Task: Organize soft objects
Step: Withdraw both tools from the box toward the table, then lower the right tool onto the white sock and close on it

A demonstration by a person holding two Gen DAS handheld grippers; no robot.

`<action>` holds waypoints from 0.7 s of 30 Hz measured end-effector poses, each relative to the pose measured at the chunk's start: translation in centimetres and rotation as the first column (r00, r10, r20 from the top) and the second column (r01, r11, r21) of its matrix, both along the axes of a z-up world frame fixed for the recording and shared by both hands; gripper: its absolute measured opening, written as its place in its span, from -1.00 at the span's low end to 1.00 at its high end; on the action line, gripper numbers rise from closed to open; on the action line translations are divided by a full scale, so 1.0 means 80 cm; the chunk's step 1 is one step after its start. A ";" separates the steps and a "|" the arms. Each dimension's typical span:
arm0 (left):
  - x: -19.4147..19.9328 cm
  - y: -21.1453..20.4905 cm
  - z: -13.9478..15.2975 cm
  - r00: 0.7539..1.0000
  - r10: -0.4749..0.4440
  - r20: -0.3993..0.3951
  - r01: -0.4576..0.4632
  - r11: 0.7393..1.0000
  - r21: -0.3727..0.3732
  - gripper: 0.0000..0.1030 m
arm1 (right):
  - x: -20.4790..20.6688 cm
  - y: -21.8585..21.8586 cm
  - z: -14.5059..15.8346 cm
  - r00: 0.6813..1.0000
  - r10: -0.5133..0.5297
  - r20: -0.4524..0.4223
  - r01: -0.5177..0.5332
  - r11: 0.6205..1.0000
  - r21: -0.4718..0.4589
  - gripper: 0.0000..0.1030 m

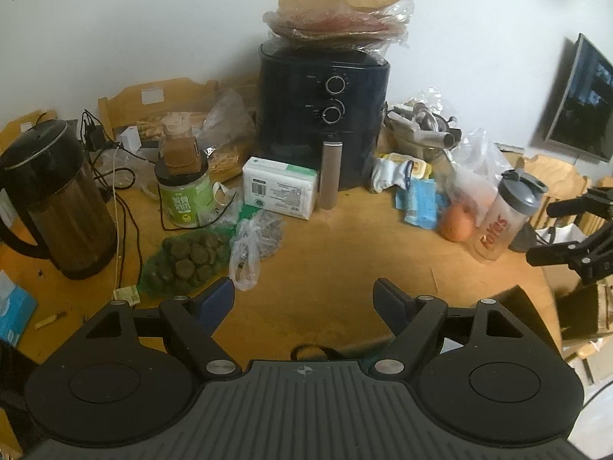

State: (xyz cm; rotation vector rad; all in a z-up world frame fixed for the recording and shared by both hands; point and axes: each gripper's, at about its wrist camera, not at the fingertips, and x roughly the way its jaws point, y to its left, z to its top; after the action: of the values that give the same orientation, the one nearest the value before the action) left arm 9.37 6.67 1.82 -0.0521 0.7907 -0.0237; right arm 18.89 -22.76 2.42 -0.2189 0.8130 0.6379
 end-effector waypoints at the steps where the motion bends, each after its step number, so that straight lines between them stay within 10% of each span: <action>1: 0.003 0.001 0.000 1.000 -0.001 0.000 0.001 1.000 0.001 0.54 | 0.007 0.001 -0.002 1.000 -0.001 0.005 0.001 1.000 -0.002 1.00; 12: 0.044 0.010 -0.012 1.000 -0.022 -0.015 0.021 0.997 -0.074 0.54 | 0.095 0.001 -0.026 0.983 -0.142 -0.112 0.158 0.976 0.147 1.00; 21: 0.061 0.007 -0.014 0.998 -0.064 0.001 0.064 0.996 -0.068 0.54 | 0.150 0.022 -0.042 0.987 -0.158 -0.015 0.158 0.979 0.128 1.00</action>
State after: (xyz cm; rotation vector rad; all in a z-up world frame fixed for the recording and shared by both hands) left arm 14.23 7.25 0.71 -0.0912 0.7925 -0.1110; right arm 30.91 -21.01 -0.92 -0.0351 0.7820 0.5387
